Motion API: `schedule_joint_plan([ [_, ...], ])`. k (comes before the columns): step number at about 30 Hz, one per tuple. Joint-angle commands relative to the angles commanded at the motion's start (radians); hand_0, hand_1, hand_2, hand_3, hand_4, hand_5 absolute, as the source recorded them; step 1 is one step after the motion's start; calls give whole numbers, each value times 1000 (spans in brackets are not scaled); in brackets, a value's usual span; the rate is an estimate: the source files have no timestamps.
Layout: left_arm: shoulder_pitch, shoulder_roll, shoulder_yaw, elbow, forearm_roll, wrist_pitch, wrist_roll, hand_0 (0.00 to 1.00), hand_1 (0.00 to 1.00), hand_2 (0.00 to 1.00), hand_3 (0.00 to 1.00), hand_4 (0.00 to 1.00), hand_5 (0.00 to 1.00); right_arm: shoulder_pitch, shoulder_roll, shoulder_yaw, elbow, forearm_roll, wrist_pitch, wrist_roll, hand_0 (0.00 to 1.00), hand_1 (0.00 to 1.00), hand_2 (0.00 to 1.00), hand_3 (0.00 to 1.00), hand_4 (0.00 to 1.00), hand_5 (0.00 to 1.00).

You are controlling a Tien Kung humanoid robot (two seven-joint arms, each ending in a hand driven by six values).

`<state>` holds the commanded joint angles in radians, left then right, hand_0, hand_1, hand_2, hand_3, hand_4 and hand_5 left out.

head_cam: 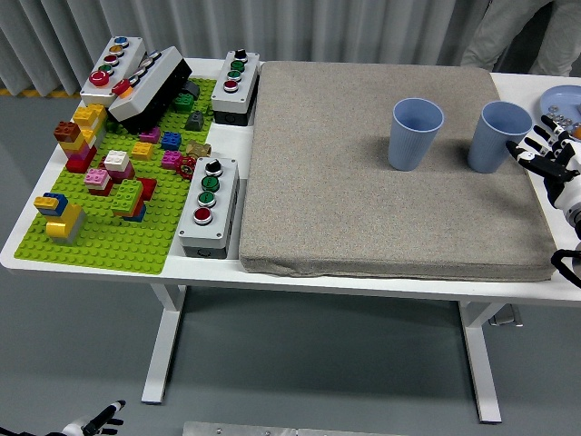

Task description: Pick cup pour cup place

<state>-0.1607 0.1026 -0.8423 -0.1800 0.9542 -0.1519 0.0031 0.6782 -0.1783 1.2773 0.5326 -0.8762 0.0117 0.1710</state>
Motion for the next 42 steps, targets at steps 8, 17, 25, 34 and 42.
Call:
schedule_joint_plan([
  [8,0,-1,-7,0,7,1,1,886,839,893,800,667,998,3,7,6,-14,-1,4,0,888,866,933,935,807,209],
  [17,1,-3,-12,0,8,1,3,886,841,894,800,666,998,8,15,14,-30,-9,7,0,887,865,933,934,806,208],
  [25,-10,-4,-2,0,5,2,0,886,841,893,799,666,998,19,13,23,-41,-12,9,0,887,865,932,934,806,207],
  [34,-13,-3,1,0,3,1,0,886,842,893,799,667,998,30,22,28,-52,-20,12,-1,888,865,932,934,806,207],
  [42,-16,-3,-4,0,5,1,1,886,842,894,800,667,998,35,38,43,-62,-33,14,-1,886,864,933,934,805,207],
])
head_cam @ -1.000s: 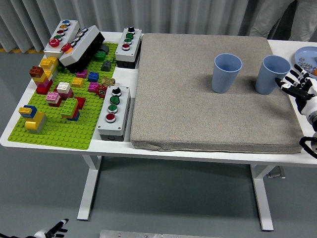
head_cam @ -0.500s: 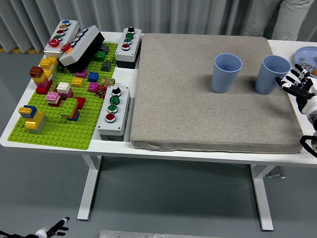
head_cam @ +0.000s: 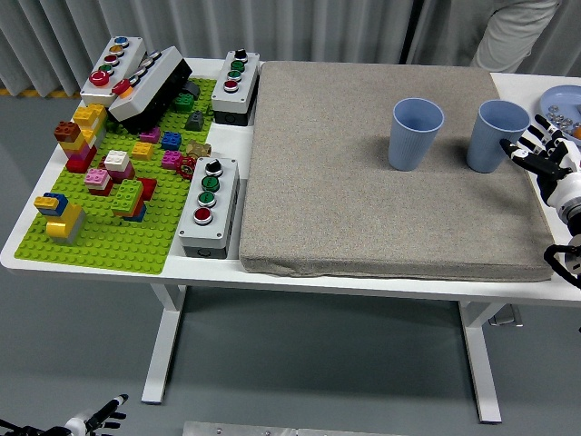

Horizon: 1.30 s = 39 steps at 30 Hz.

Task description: Pick cup pour cup place

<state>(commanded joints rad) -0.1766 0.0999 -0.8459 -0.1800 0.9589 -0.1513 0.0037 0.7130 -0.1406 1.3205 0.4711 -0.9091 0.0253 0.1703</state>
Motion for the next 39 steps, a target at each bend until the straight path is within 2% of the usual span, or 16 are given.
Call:
schedule_joint_plan([
  [39,0,4,-4,0,9,-2,1,885,842,893,801,665,998,16,48,29,-36,-35,6,0,886,864,930,934,803,211],
])
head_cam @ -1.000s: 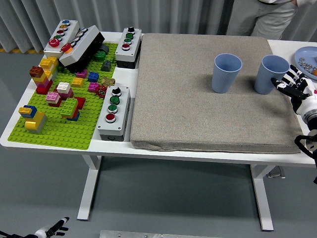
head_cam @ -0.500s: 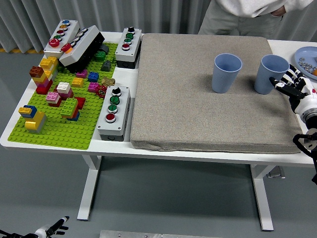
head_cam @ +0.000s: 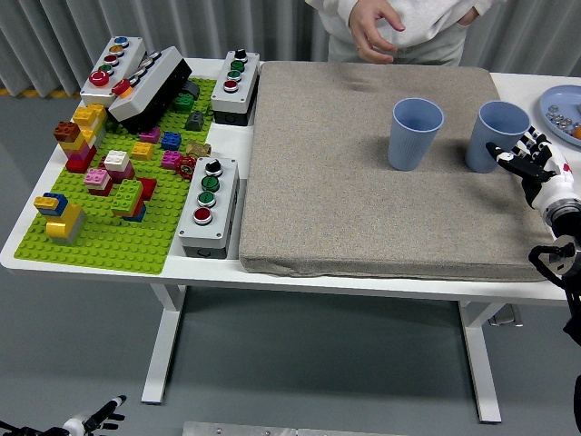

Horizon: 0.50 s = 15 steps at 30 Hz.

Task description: Pick cup pour cup place

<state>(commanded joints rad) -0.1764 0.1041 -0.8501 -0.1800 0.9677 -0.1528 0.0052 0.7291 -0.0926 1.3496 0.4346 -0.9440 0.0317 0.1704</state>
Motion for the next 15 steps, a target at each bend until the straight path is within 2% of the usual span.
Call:
schedule_joint_plan([
  [15,-2,0,4,0,1,1,0,885,842,893,801,666,998,11,-5,-9,-12,4,6,-2,886,864,929,934,804,211],
])
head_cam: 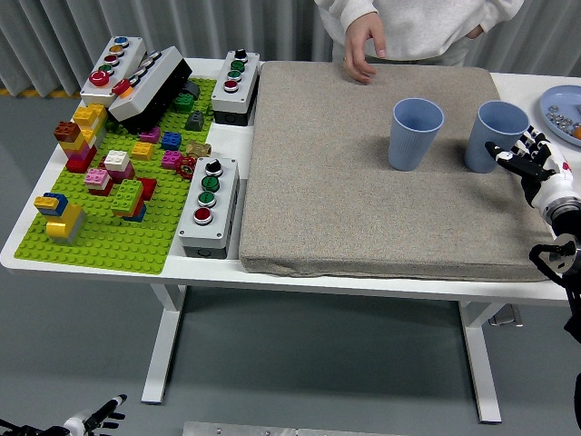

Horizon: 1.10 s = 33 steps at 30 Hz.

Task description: Pick cup pour cup place

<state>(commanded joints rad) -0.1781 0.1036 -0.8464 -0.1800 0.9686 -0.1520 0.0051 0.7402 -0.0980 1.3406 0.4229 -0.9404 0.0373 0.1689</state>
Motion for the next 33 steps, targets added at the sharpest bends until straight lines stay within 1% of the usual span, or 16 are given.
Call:
schedule_joint_plan([
  [17,4,1,12,0,-6,-1,1,885,842,893,801,666,998,8,6,-8,-17,-1,3,0,885,862,927,931,803,214],
  [33,-1,1,19,0,-13,-1,1,885,842,893,801,665,998,31,15,-10,-42,-5,3,3,880,857,916,919,803,212],
])
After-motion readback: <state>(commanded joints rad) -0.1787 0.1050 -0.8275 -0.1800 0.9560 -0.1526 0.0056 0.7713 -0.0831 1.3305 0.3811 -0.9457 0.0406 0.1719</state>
